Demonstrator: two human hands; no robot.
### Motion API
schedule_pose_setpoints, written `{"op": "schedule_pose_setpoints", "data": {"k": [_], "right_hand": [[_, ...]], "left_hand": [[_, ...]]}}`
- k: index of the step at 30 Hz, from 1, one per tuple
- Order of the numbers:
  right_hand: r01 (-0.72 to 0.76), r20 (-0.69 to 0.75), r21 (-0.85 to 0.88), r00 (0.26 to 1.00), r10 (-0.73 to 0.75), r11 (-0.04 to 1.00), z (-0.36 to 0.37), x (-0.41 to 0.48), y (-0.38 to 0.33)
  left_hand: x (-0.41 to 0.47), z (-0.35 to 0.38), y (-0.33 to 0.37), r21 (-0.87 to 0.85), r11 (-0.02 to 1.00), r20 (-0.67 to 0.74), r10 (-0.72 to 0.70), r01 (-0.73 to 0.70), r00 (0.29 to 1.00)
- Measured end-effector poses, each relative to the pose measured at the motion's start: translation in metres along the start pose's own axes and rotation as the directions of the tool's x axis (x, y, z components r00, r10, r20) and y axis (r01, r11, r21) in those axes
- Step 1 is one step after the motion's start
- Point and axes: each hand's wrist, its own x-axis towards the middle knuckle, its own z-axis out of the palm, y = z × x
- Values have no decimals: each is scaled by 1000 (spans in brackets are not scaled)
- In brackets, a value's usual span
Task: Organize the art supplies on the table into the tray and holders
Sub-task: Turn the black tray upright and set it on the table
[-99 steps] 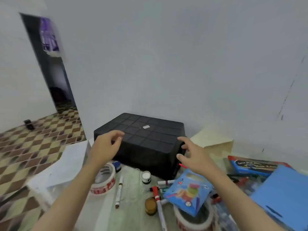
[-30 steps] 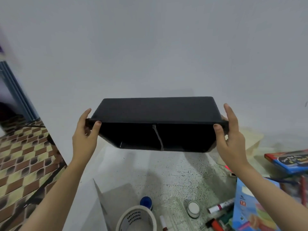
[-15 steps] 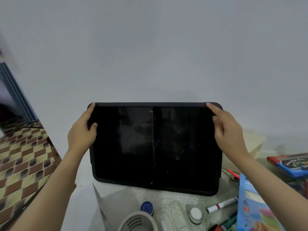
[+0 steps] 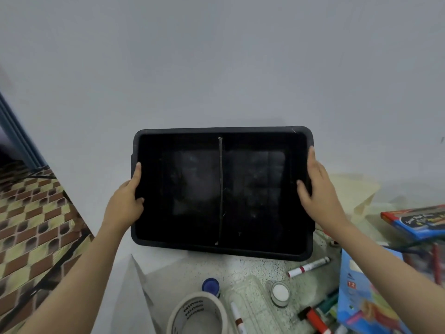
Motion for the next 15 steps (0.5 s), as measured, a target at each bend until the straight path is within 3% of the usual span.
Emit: {"op": "schedule_pose_setpoints", "data": {"k": [6, 15], "right_hand": [[-9, 10, -12, 1000, 9, 1000, -3, 9, 4], [-222, 169, -33, 960, 225, 974, -10, 11, 9]], "left_hand": [[1, -5, 3, -2, 1000, 21, 14, -14, 1000], [5, -5, 3, 64, 997, 79, -50, 45, 996]]}}
